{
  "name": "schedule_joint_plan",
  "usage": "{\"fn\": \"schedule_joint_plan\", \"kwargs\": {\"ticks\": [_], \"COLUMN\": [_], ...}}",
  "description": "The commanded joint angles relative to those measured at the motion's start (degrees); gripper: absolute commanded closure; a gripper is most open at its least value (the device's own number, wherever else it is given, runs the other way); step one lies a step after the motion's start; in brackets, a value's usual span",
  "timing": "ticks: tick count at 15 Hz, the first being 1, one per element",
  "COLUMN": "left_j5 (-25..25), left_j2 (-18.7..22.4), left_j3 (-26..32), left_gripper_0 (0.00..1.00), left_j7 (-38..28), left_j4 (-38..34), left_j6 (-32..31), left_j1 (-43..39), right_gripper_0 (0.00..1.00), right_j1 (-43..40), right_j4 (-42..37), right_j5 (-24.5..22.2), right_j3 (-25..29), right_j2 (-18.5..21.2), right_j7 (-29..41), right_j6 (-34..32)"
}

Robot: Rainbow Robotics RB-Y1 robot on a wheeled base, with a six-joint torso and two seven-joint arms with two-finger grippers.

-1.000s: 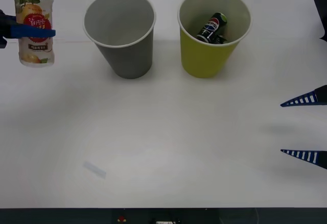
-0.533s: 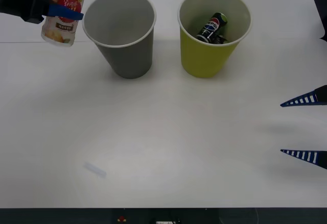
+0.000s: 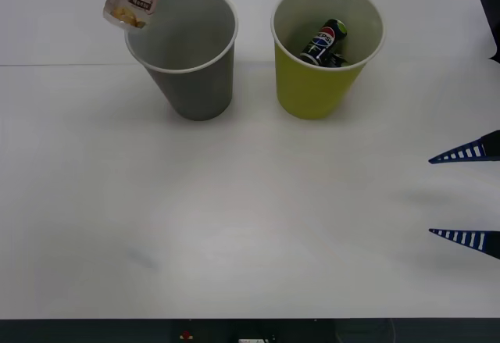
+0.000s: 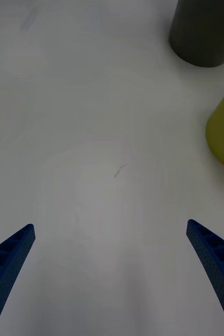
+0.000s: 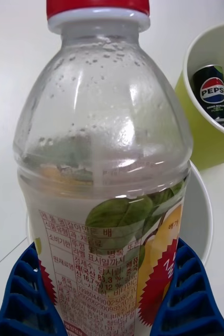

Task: Put the can into the green bin and the plastic bottle into the gray bin

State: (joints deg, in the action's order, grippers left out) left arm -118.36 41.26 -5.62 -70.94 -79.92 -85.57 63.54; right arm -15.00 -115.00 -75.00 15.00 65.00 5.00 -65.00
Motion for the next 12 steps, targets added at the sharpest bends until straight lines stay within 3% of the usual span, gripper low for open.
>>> {"fn": "schedule_joint_plan", "kwargs": {"ticks": [1,5,6,8,12], "left_j5": [-3.28,-3.37,-3.37,-3.37,-3.19], "left_j2": [-2.94,-3.38,-3.38,-3.47,-3.73], "left_j3": [0.0,0.0,-0.09,-1.32,-1.32], "left_gripper_0": [1.0,1.0,0.89,0.0,0.0], "left_j7": [0.1,1.07,1.07,1.15,1.94], "left_j4": [2.58,2.67,2.67,2.67,2.58], "left_j6": [0.58,-1.18,-1.62,-1.44,-0.82], "left_j1": [1.58,1.58,1.5,1.5,1.23], "right_gripper_0": [0.0,0.0,0.0,0.0,0.0], "right_j1": [0.0,0.0,0.0,0.0,0.0], "right_j4": [0.0,0.0,0.0,0.0,0.0], "right_j5": [0.0,0.0,0.0,0.0,0.0], "right_j3": [0.0,0.0,0.0,0.0,0.0], "right_j2": [0.0,0.0,0.0,0.0,0.0], "right_j7": [0.0,0.0,0.0,0.0,0.0], "right_j6": [0.0,0.0,0.0,0.0,0.0]}}
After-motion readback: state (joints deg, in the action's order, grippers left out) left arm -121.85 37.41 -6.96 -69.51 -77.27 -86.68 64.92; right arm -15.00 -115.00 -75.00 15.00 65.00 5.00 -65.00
